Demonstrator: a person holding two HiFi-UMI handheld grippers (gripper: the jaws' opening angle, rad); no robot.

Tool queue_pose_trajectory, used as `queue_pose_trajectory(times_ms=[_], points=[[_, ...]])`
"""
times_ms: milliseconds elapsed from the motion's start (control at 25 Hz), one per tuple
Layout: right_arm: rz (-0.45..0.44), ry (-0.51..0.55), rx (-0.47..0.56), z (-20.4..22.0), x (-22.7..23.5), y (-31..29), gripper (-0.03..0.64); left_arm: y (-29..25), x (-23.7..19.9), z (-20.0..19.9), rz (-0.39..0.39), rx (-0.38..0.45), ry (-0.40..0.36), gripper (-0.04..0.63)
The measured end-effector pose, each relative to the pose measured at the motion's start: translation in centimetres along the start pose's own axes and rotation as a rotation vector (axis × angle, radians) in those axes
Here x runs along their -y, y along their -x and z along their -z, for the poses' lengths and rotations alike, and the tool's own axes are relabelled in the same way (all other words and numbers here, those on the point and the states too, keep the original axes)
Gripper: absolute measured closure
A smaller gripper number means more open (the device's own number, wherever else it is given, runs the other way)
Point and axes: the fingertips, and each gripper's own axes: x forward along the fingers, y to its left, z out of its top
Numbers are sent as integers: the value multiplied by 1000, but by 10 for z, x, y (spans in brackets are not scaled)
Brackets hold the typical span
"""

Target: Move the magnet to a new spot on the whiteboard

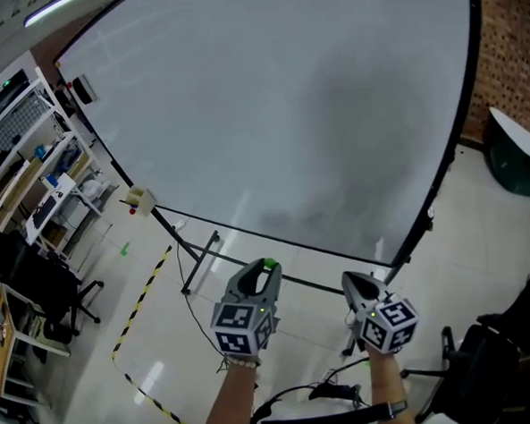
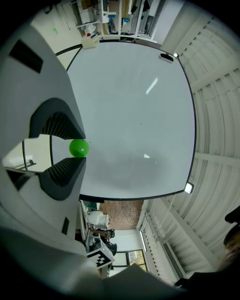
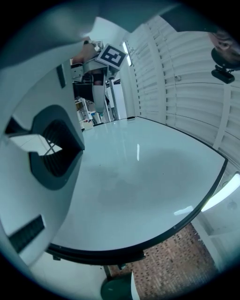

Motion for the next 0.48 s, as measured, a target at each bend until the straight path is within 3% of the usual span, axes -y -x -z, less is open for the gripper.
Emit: queue_pose_trajectory(times_ms=[200,480], points=[[12,6,10,3,-32,0,609,35,-5,19,28,-13,23,474],[12,34,-9,31,-127,0,609,127,-42,42,39,-6,33,474]])
